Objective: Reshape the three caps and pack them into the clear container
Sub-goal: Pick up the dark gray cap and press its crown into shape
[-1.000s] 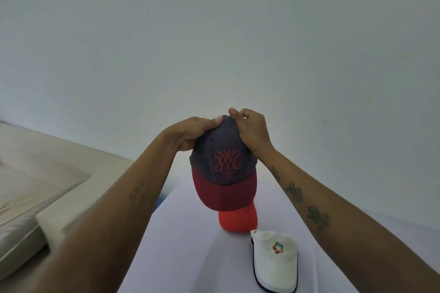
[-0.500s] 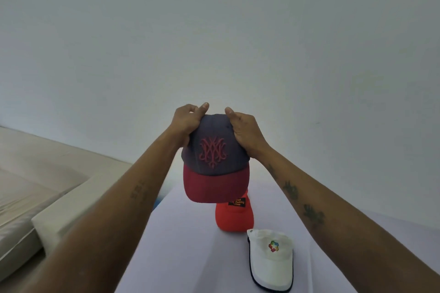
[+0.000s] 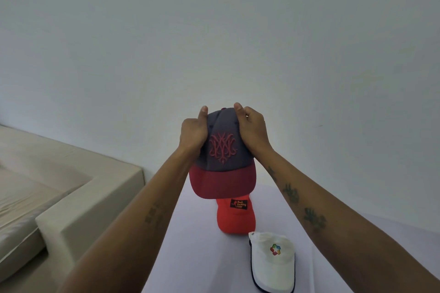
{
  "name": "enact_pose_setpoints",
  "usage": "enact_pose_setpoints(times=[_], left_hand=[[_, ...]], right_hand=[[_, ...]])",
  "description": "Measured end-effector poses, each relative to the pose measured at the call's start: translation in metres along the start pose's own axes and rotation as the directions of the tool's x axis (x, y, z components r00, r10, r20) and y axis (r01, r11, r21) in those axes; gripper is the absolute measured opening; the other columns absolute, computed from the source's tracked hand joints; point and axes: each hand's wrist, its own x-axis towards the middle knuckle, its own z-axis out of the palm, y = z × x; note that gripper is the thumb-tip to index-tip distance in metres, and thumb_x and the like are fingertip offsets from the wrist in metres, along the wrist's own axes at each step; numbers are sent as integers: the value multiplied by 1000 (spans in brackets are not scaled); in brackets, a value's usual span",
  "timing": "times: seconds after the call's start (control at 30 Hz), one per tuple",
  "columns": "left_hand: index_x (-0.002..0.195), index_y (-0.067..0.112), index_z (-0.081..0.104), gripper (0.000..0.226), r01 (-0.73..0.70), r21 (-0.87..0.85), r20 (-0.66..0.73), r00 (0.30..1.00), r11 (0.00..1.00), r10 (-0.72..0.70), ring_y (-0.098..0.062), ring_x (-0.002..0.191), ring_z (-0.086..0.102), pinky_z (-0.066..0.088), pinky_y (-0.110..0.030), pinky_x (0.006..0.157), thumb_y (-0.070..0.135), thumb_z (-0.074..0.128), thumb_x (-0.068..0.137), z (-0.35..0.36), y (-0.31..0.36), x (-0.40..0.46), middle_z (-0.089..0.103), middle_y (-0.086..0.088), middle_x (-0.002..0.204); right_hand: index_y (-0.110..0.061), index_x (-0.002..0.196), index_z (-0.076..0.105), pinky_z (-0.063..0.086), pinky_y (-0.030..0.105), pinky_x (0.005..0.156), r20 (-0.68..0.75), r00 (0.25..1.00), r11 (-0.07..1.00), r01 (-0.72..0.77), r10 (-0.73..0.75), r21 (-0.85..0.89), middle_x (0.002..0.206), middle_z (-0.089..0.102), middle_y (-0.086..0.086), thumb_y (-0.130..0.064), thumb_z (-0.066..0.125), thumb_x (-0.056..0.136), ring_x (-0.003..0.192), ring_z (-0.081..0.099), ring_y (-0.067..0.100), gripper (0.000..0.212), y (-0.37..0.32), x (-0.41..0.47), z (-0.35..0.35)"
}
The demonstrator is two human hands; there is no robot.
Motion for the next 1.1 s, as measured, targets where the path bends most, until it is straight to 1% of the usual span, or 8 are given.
enact_pose_setpoints(times=[0.1, 0.3, 0.4, 0.53, 0.67, 0.83, 1.0, 1.1], left_hand=[[73, 9, 51, 53, -36, -67, -18, 999, 997, 34, -17, 51, 41, 34, -27, 48, 54, 36, 95, -2, 3, 1, 45, -6, 58], [87, 5, 65, 56, 266, -417, 227, 956, 869, -184, -25, 65, 67, 58, -37, 65, 57, 45, 91, -7, 16, 3, 71, -9, 70], [91, 5, 66, 56, 303, -488, 274, 944, 819, -186, -25, 68, 68, 59, -37, 64, 58, 46, 89, -2, 15, 2, 72, -9, 71], [92, 11, 58, 41, -126, -21, 158, 979, 992, 128, -18, 78, 62, 51, -26, 60, 51, 50, 91, -6, 5, -1, 66, -6, 89], [144, 21, 23, 99, -340, 280, 407, 889, 898, 210, -21, 131, 43, 43, -43, 105, 72, 59, 68, -24, -16, -15, 30, -4, 150], [145, 30, -28, 137, -562, 473, 640, 749, 678, 173, -20, 149, 1, 19, -45, 120, 67, 73, 59, -22, -50, -36, -16, 3, 160], [151, 6, -5, 75, -565, 564, 366, 825, 602, 431, -31, 105, 57, 48, -33, 83, 2, 41, 91, -10, -61, -25, 48, -22, 133], [148, -3, 9, 65, -465, 636, 239, 877, 615, 416, -35, 105, 55, 45, -37, 84, -4, 38, 90, -13, -55, -17, 51, -25, 126]], right_hand=[[-14, 66, 42, 38, 32, 64, 74, 991, 993, -113, 115, -35, 64, 45, -1, -47, 36, 98, 63, 42, 15, 47, -1, 1, -3], [0, 90, 67, 54, 33, 67, 145, 965, 877, -260, 219, 405, 78, 65, 10, -48, 45, 95, 68, 62, 19, 53, -5, 0, -10], [2, 88, 66, 55, 36, 68, 145, 965, 868, -260, 218, 423, 79, 65, 12, -49, 47, 94, 70, 61, 21, 55, -6, 6, -11], [-11, 67, 53, 47, 30, 58, 26, 981, 939, -193, 193, 284, 65, 55, 5, -46, 54, 92, 59, 52, 17, 43, 0, 16, -25], [-15, 64, 53, 45, 30, 63, -27, 987, 979, -155, 160, 132, 68, 55, 1, -46, 57, 91, 64, 52, 15, 41, 6, 30, -36], [-17, 60, 43, 40, 23, 51, -60, 956, 924, -260, 287, 279, 61, 47, -2, -43, 58, 91, 53, 43, 11, 43, 6, 38, -37], [-11, 100, 59, 50, 27, 70, 113, 965, 970, -240, 236, 31, 97, 62, 2, -45, 49, 95, 85, 59, 16, 36, -6, 39, -23], [-16, 146, 21, 44, 44, 103, 224, 959, 971, -126, 172, -205, 146, 35, 13, -43, 58, 89, 126, 46, 27, 74, -14, 33, -20]])
